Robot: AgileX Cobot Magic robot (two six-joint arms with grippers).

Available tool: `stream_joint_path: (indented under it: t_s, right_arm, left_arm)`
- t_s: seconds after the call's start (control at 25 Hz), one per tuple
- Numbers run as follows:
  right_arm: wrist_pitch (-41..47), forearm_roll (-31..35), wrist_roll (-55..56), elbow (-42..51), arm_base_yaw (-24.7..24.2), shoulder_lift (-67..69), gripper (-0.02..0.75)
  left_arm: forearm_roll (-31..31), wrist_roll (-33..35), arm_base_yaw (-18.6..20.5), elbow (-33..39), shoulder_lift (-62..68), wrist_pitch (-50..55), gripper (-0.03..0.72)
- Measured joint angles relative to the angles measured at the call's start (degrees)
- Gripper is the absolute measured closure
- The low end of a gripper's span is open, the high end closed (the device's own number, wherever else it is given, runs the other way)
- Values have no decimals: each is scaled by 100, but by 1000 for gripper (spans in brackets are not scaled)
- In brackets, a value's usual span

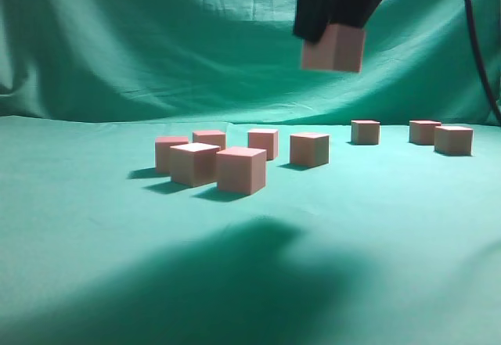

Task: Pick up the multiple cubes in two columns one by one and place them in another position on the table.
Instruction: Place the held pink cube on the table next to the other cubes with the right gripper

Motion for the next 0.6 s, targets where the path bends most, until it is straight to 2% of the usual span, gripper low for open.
stream_joint_path:
  t_s: [0.16, 0.6]
  right_arm:
    - [-92, 42, -207, 211, 370, 167, 470]
    - [-204, 90, 1083, 216, 393, 908, 470]
  left_arm:
    - [0, 0, 0, 0, 0, 0, 688]
    - [0, 0, 0, 0, 0, 0, 688]
